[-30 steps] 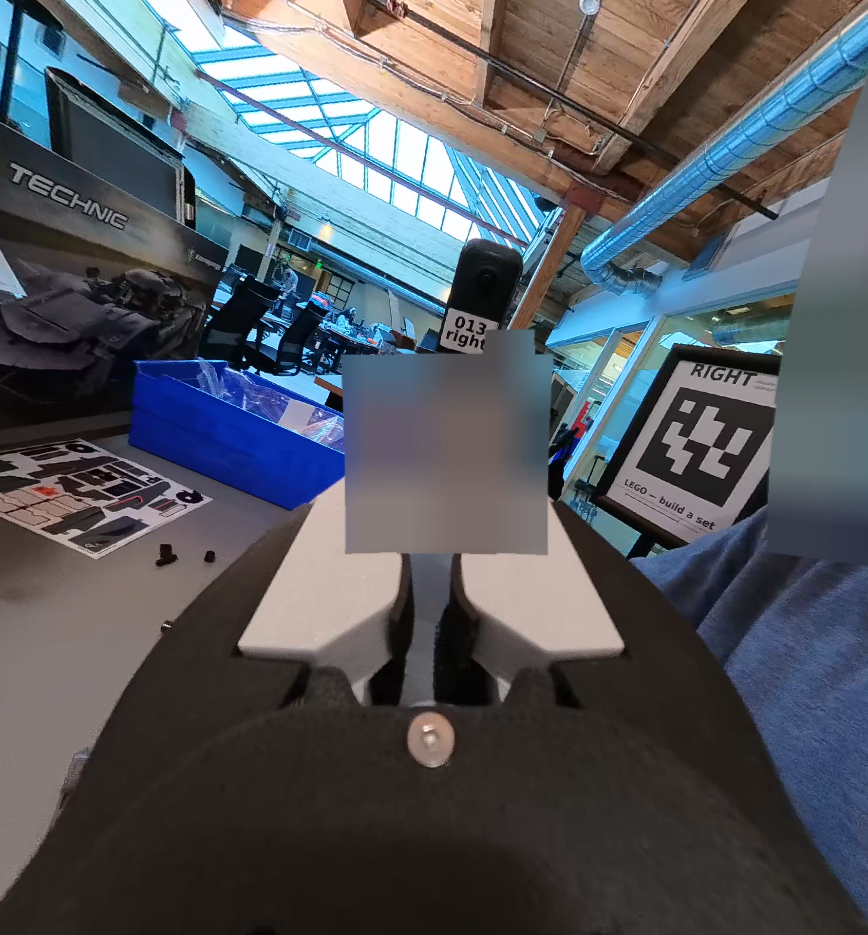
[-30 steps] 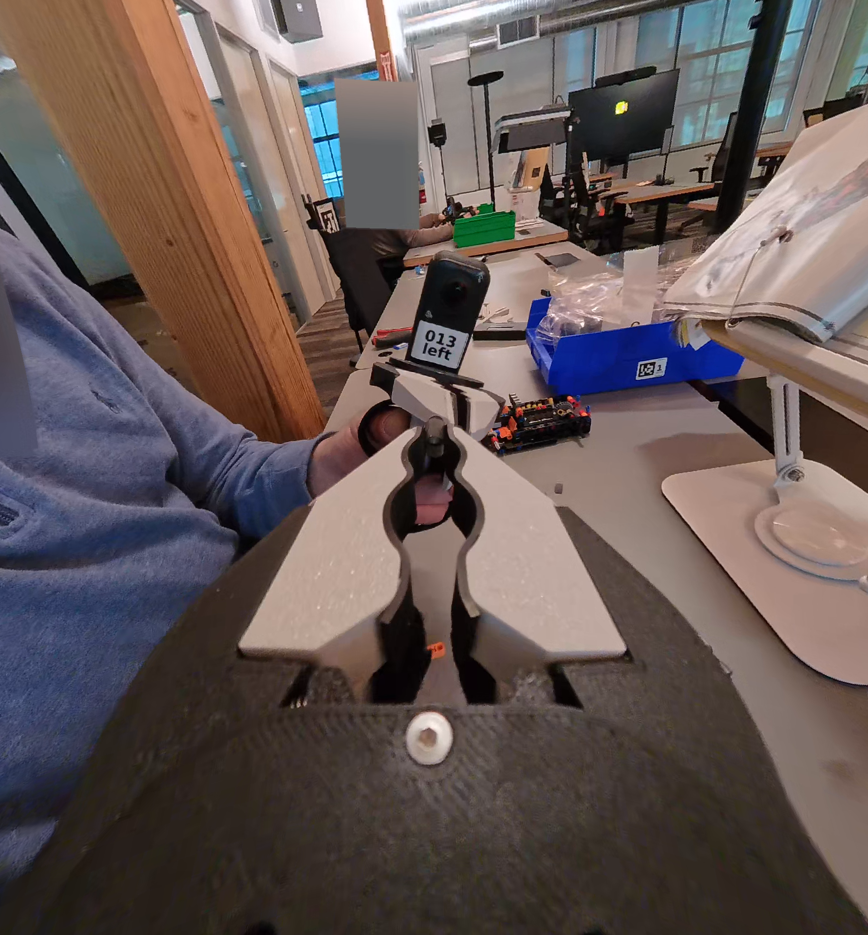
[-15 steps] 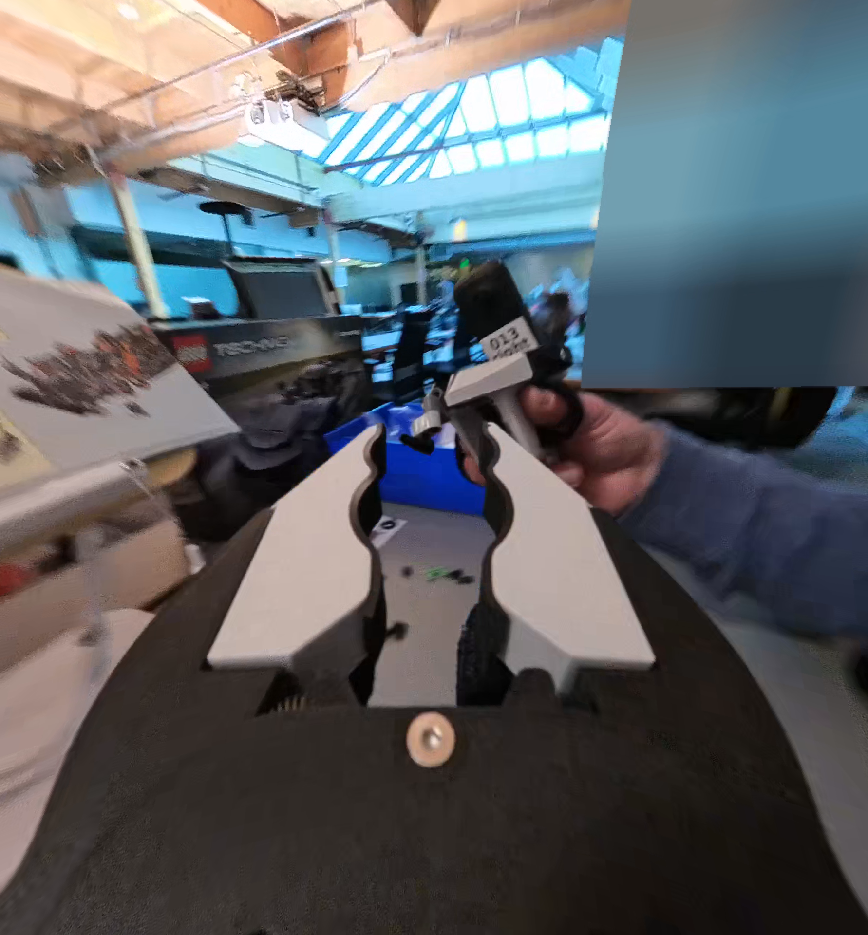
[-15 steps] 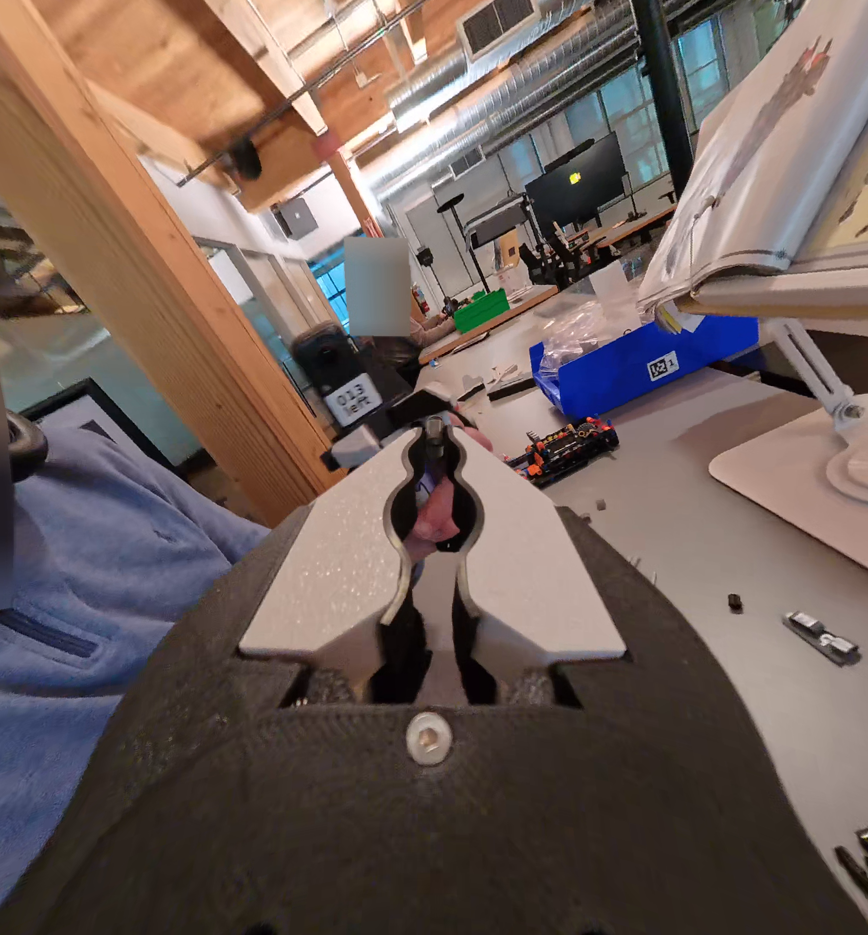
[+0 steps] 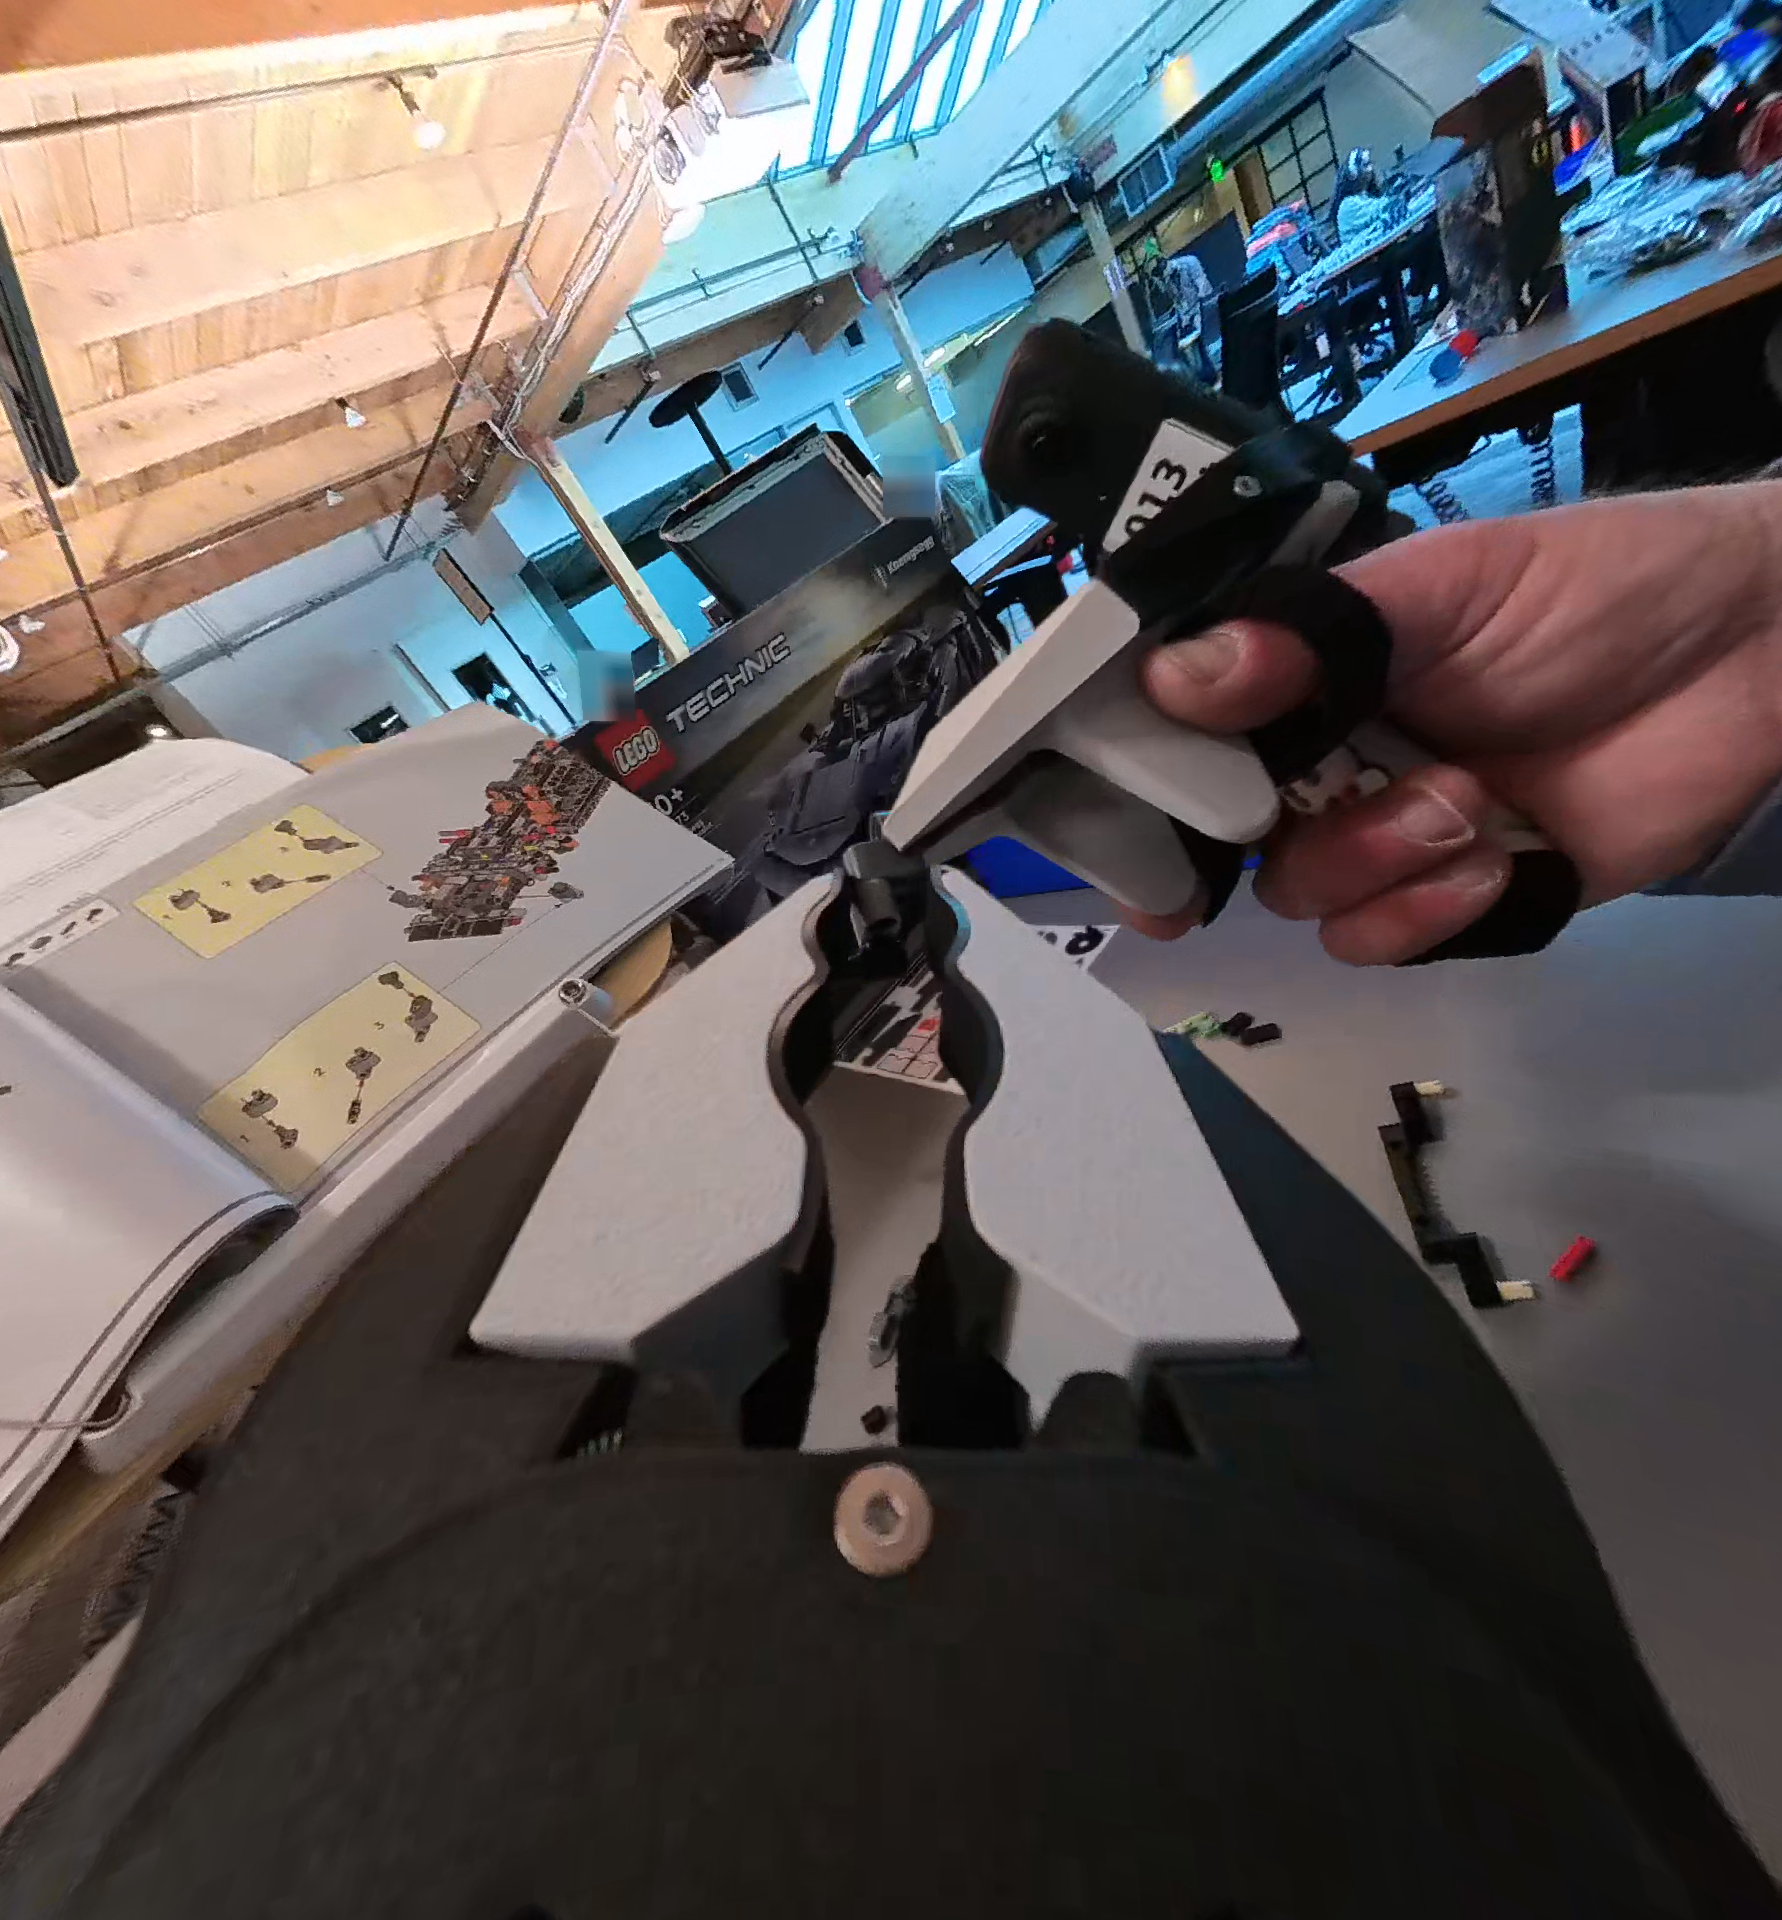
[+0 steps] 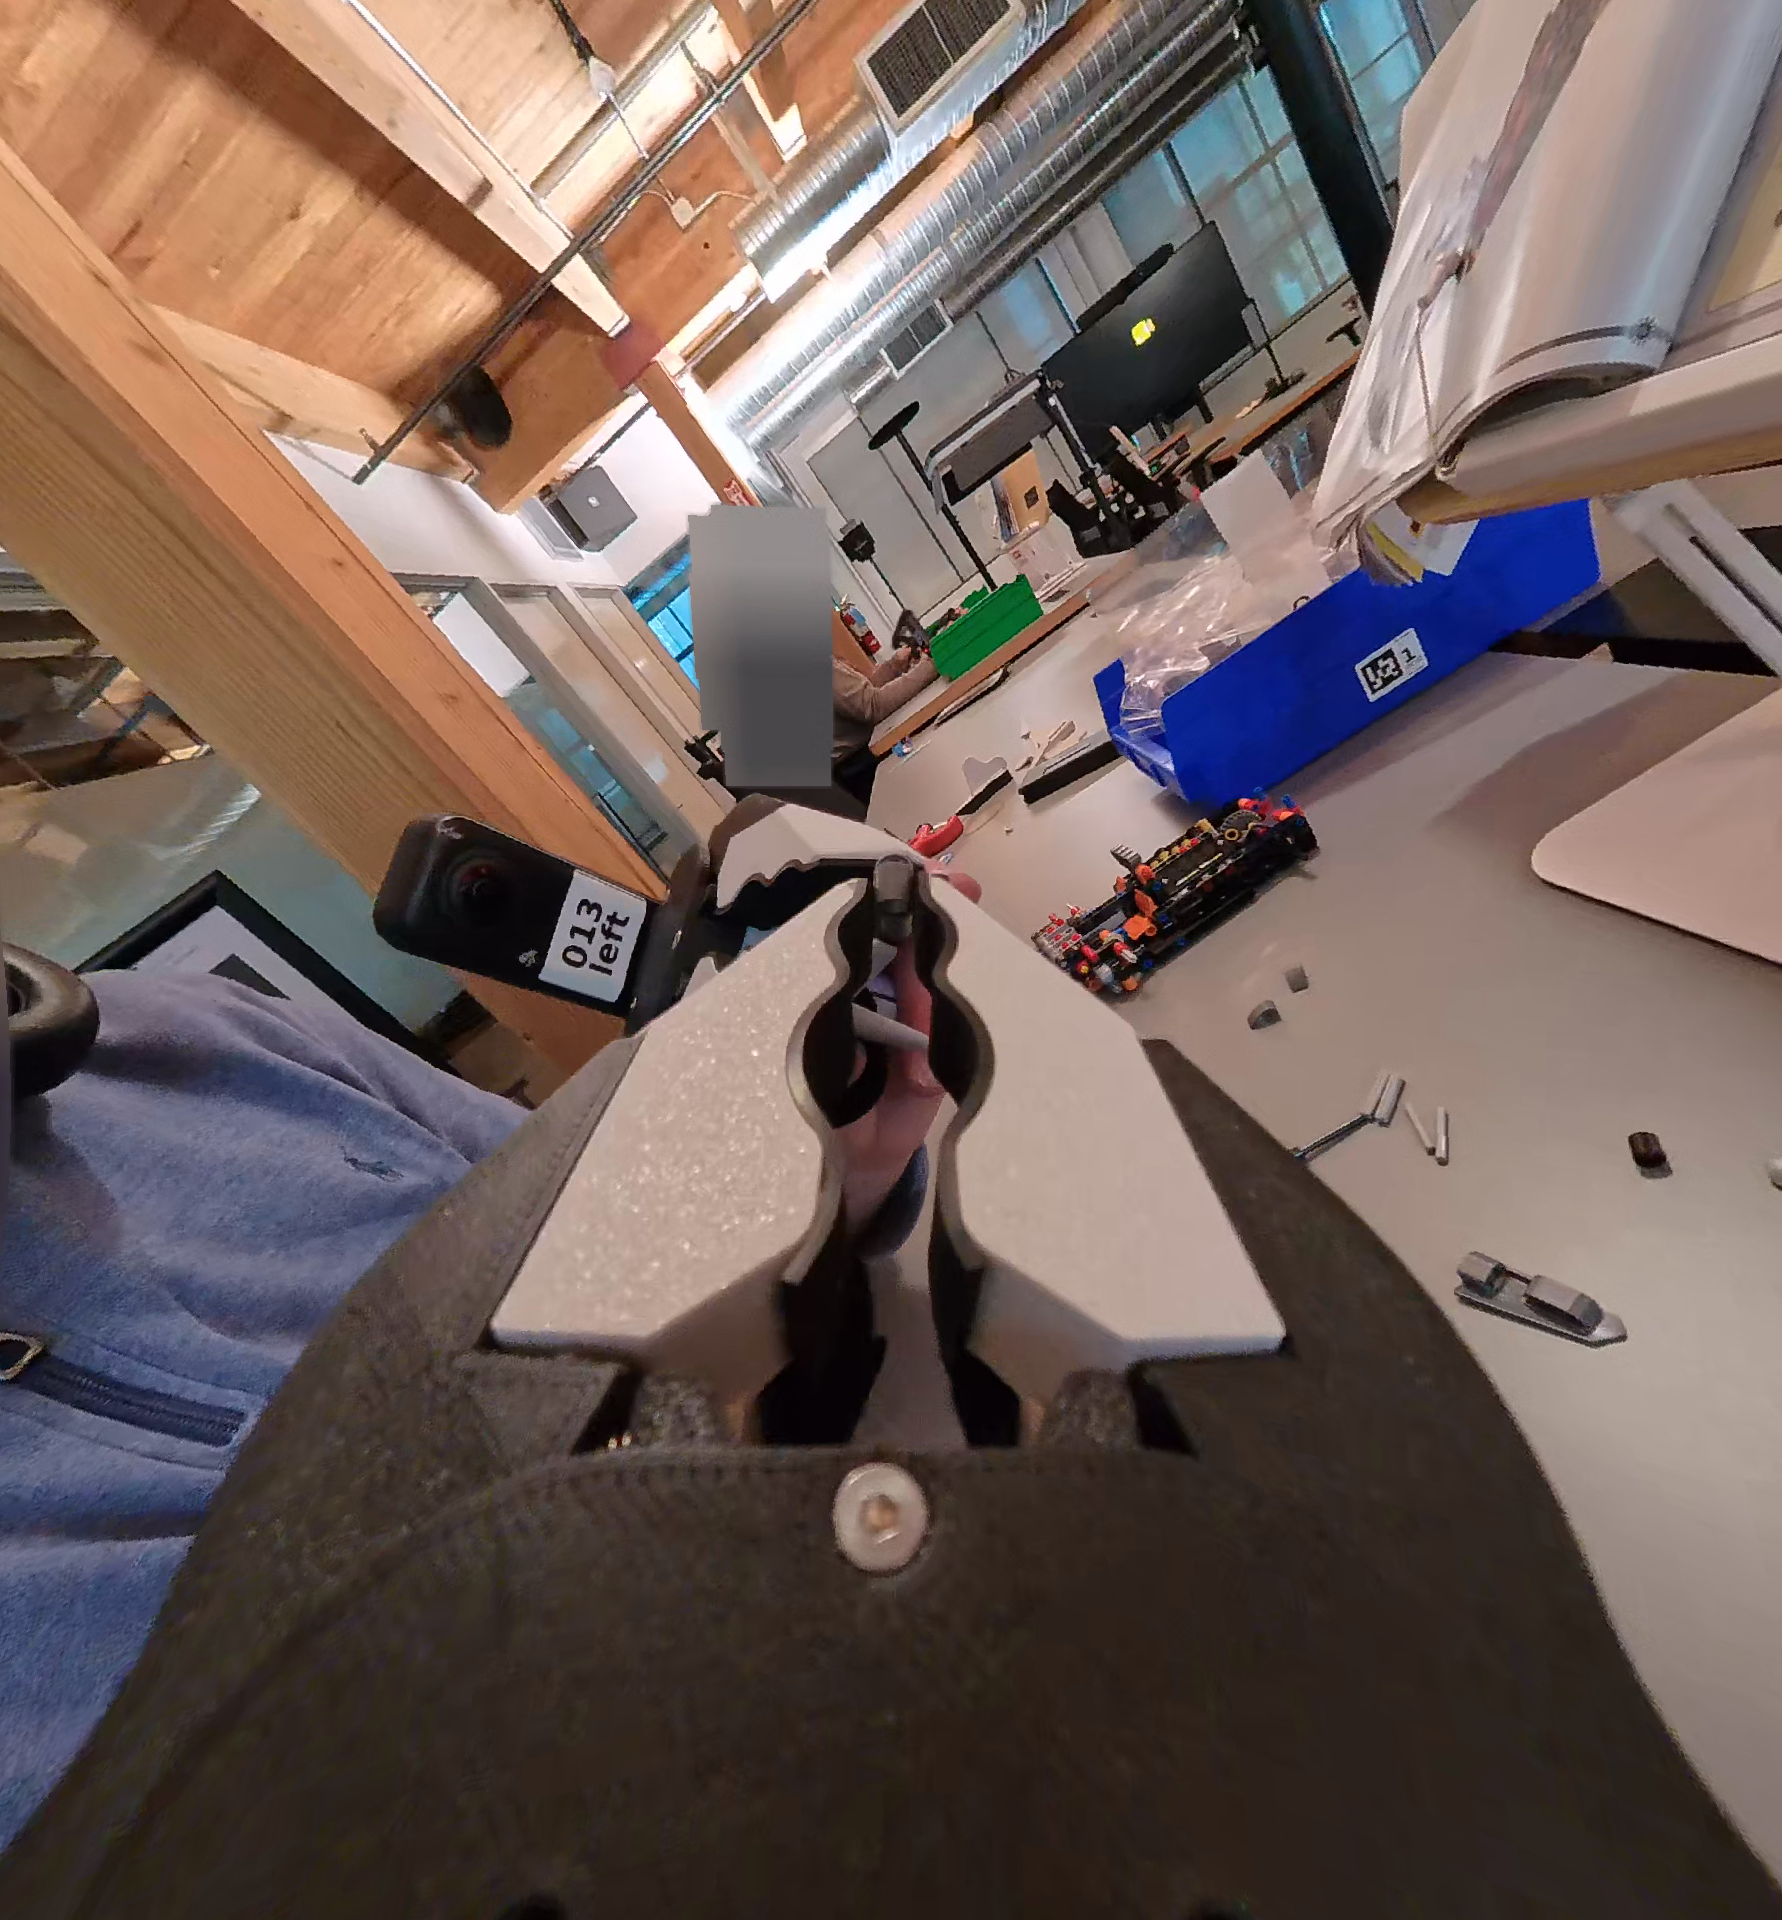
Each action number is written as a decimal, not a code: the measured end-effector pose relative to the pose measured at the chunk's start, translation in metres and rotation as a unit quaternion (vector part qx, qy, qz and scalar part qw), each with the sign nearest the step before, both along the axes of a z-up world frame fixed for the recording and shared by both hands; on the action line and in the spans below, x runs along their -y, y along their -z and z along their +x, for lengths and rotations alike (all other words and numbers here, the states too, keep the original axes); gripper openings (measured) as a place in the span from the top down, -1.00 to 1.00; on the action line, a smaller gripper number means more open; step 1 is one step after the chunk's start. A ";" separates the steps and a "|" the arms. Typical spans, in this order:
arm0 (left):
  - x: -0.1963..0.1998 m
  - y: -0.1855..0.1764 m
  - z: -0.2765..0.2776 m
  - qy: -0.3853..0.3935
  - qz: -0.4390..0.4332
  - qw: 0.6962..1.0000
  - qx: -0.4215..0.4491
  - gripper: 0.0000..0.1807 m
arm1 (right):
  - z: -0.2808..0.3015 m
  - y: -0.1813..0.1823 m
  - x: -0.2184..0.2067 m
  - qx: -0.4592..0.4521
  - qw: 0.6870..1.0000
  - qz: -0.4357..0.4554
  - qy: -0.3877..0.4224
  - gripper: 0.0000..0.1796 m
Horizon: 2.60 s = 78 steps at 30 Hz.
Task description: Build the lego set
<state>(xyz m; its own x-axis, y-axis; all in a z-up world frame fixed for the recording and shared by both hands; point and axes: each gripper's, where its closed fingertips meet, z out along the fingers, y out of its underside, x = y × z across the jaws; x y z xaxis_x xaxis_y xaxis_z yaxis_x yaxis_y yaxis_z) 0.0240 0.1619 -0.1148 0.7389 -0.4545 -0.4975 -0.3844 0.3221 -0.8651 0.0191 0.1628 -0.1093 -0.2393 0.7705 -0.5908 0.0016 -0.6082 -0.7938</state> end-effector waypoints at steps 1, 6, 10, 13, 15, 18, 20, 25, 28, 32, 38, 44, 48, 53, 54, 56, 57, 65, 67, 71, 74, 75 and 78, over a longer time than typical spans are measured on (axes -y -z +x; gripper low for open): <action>0.000 -0.001 -0.001 0.004 -0.004 1.000 0.010 0.88 | -0.001 -0.001 0.000 0.001 1.000 0.005 0.007 0.95; -0.001 -0.009 -0.011 0.084 -0.075 0.981 0.156 0.93 | 0.005 -0.016 -0.003 -0.026 0.999 0.012 0.027 0.88; 0.001 -0.018 -0.020 0.188 -0.148 0.925 0.295 0.93 | 0.015 -0.024 -0.010 -0.033 0.998 0.018 0.046 0.88; 0.001 -0.021 -0.027 0.257 -0.189 0.868 0.379 0.93 | 0.020 -0.028 -0.011 -0.036 0.998 0.019 0.049 0.87; 0.002 -0.022 -0.030 0.283 -0.200 0.846 0.405 0.93 | 0.019 -0.029 -0.010 -0.034 0.998 0.022 0.049 0.86; 0.003 -0.023 -0.030 0.297 -0.205 0.834 0.417 0.94 | 0.013 -0.027 -0.007 -0.027 0.998 0.025 0.045 0.86; 0.002 -0.022 -0.029 0.271 -0.192 0.858 0.393 0.93 | 0.006 -0.023 -0.004 -0.008 0.998 0.041 0.045 0.84; 0.005 -0.021 -0.020 0.166 -0.117 0.949 0.241 0.94 | -0.003 -0.028 0.002 0.010 0.996 0.075 0.046 0.83; 0.007 -0.019 -0.012 0.133 -0.087 0.971 0.178 0.93 | -0.006 -0.029 0.004 0.018 0.995 0.090 0.044 0.85; 0.007 -0.019 -0.012 0.116 -0.079 0.975 0.170 0.94 | -0.009 -0.027 0.006 0.024 0.994 0.097 0.042 0.93; 0.009 -0.022 -0.011 0.120 -0.077 0.975 0.172 0.93 | -0.007 -0.030 0.008 0.009 0.993 0.111 0.037 0.94; 0.011 -0.024 -0.008 0.146 -0.096 0.966 0.192 0.94 | -0.004 -0.033 0.012 -0.007 0.992 0.130 0.009 0.96; 0.013 -0.024 -0.007 0.169 -0.111 0.957 0.207 0.94 | -0.004 -0.034 0.014 -0.010 0.990 0.142 -0.010 0.97; 0.019 -0.026 -0.003 0.217 -0.138 0.942 0.216 0.94 | 0.000 -0.036 0.021 -0.024 0.985 0.153 -0.071 0.96; 0.021 -0.026 -0.001 0.229 -0.146 0.937 0.219 0.94 | 0.002 -0.036 0.022 -0.028 0.983 0.158 -0.086 0.96; 0.027 -0.026 0.005 0.263 -0.159 0.926 0.217 0.94 | 0.007 -0.036 0.030 -0.039 0.976 0.168 -0.134 0.97; 0.028 -0.025 0.006 0.267 -0.163 0.925 0.216 0.94 | 0.009 -0.036 0.031 -0.042 0.973 0.172 -0.151 0.97; 0.037 -0.024 0.015 0.310 -0.174 0.910 0.215 0.94 | 0.017 -0.035 0.041 -0.054 0.948 0.189 -0.251 0.96; 0.037 -0.024 0.016 0.312 -0.175 0.909 0.215 0.94 | 0.018 -0.035 0.041 -0.061 0.945 0.188 -0.261 0.96; 0.034 -0.024 0.014 0.291 -0.161 0.919 0.211 0.94 | 0.018 -0.035 0.038 -0.071 0.948 0.164 -0.265 0.96; 0.021 -0.025 0.003 0.212 -0.125 0.950 0.193 0.94 | 0.014 -0.045 0.013 -0.095 0.967 0.151 -0.183 0.80; 0.016 -0.024 -0.001 0.176 -0.110 0.962 0.176 0.94 | 0.016 -0.046 0.001 -0.097 0.973 0.143 -0.151 0.76; 0.006 -0.019 -0.008 0.073 -0.062 0.990 0.105 0.95 | 0.022 -0.041 -0.007 -0.083 0.981 0.150 -0.088 0.73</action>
<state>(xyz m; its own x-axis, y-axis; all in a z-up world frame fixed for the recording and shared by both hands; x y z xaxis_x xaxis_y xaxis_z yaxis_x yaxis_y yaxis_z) 0.0159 0.1562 -0.0954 0.7419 -0.6122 -0.2735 -0.1492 0.2470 -0.9575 0.0415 0.1694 -0.0680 -0.4578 0.8418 -0.2859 -0.0584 -0.3494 -0.9352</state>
